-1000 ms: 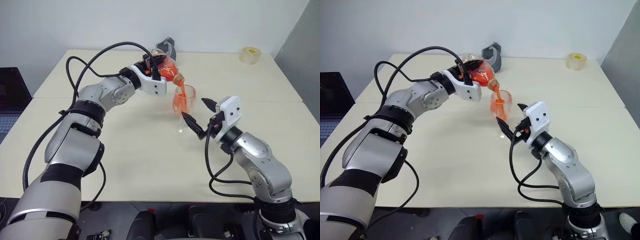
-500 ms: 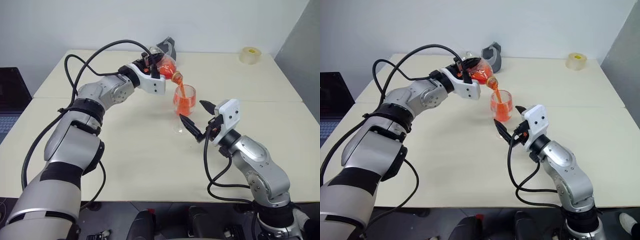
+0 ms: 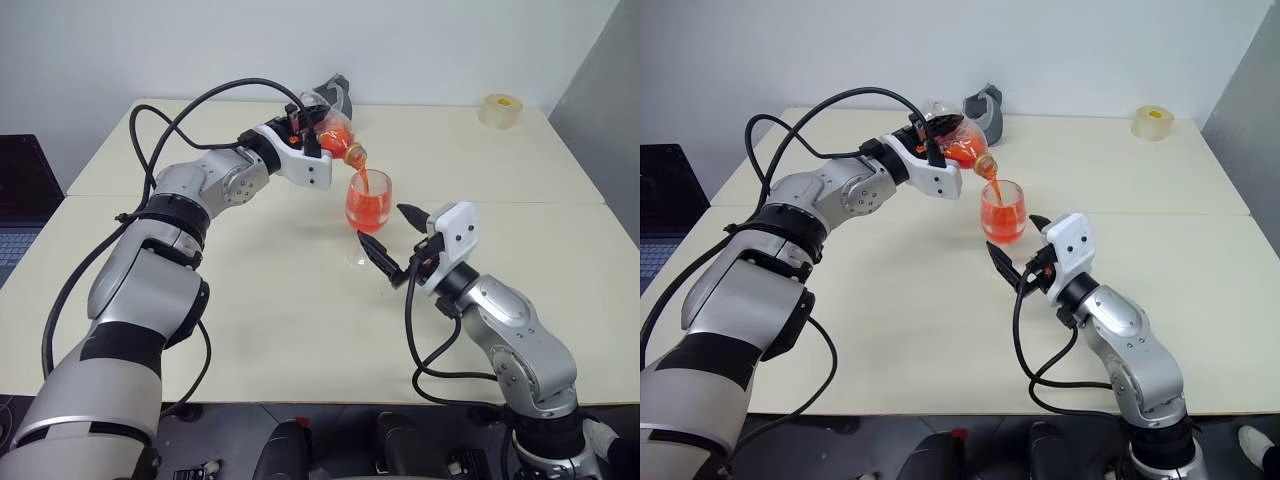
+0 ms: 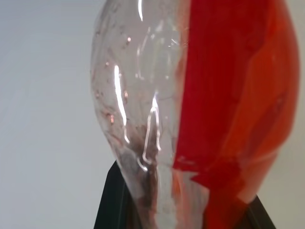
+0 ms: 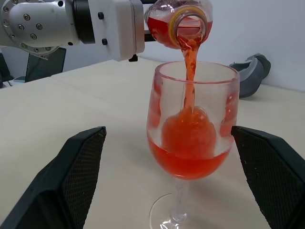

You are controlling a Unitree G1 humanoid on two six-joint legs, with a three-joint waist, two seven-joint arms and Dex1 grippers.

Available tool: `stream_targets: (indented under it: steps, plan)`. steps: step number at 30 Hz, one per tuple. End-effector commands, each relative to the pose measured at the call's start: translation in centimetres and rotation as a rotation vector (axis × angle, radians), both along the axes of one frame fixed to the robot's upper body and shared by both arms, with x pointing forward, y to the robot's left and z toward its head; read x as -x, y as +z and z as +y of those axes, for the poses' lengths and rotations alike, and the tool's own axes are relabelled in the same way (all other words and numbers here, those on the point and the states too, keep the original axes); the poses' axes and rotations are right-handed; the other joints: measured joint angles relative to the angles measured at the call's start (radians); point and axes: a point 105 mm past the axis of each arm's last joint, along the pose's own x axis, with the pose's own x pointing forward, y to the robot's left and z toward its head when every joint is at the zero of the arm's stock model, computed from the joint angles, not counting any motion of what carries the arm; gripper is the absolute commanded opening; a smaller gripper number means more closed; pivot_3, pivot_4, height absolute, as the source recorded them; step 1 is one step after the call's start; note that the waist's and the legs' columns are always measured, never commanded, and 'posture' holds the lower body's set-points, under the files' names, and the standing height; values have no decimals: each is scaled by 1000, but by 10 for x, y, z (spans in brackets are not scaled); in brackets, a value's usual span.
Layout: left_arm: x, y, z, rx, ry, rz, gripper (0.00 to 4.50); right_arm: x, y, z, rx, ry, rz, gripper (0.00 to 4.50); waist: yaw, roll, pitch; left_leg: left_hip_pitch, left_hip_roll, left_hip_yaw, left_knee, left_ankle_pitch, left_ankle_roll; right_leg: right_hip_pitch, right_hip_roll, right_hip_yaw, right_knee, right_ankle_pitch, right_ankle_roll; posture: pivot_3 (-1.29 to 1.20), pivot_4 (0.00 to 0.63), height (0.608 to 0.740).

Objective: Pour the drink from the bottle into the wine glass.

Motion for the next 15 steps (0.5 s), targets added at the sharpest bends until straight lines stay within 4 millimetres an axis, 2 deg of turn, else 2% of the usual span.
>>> stream_targets:
  steps: [1,15]
  plan:
    - [3,28,0,28,-9,-78,756,8,15,4,-22,21,-68,4500,0,0,0,0,0,0,0,0,0,0,0,0,0,0,0,0,150,740]
    - [2,27,2,59,-9,-51,747,9,14,5,-23,27,-64,4500,0,0,0,0,0,0,0,0,0,0,0,0,0,0,0,0,150,740]
